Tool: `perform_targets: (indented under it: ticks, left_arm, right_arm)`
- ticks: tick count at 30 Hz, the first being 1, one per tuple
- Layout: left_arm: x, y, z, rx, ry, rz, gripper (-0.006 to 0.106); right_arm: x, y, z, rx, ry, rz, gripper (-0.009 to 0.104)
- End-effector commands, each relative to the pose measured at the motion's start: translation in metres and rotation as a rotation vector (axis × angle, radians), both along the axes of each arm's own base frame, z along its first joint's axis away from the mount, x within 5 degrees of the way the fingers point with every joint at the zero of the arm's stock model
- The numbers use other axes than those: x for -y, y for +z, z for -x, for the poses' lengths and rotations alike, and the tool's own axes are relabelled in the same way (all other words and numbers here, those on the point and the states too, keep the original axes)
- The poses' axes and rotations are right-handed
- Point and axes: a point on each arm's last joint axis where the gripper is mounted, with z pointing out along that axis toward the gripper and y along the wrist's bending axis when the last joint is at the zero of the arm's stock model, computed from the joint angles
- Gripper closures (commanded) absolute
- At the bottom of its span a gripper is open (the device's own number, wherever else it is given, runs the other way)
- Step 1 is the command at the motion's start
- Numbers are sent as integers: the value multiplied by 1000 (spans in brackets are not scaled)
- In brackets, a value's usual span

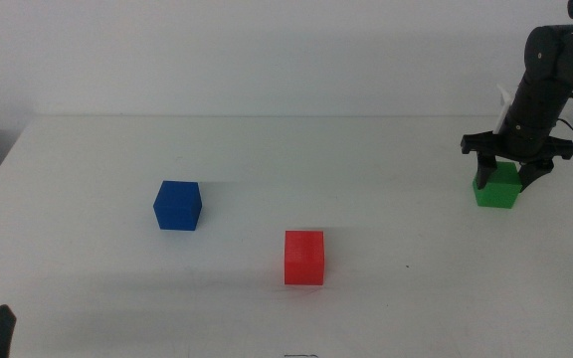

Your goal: Stack red cubes first, then green, then blue cubes in a specific spot.

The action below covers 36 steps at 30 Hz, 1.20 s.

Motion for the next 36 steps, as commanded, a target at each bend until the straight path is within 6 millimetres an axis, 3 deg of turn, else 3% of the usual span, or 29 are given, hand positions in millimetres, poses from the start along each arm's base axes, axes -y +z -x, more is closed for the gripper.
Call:
perform_targets:
  ticks: [1, 4, 7, 13, 18, 26, 30, 36]
  left_arm:
    - [0, 10, 1, 105, -6, 12, 7]
    - [0, 10, 1, 105, -6, 12, 7]
    - [0, 10, 1, 105, -6, 12, 7]
    - [0, 10, 1, 105, -6, 12, 7]
    - [0, 10, 1, 105, -6, 12, 7]
    - [0, 10, 1, 105, -6, 12, 7]
    - [0, 10, 1, 105, -6, 12, 7]
    - [0, 10, 1, 105, -6, 12, 7]
  right_arm:
    - [5, 41, 2, 103, 0, 22, 97]
    - [2, 49, 12, 73, -27, 15, 96]
    - [-9, 63, 34, 92, -12, 35, 96]
    - [-57, 104, 109, 190, 37, 7, 96]
    - [-110, 137, 145, 234, 50, -57, 96]
    - [-194, 143, 165, 235, 71, -152, 96]
    - [-226, 138, 162, 217, 80, -153, 96]
    - [-258, 128, 156, 161, 82, -135, 96]
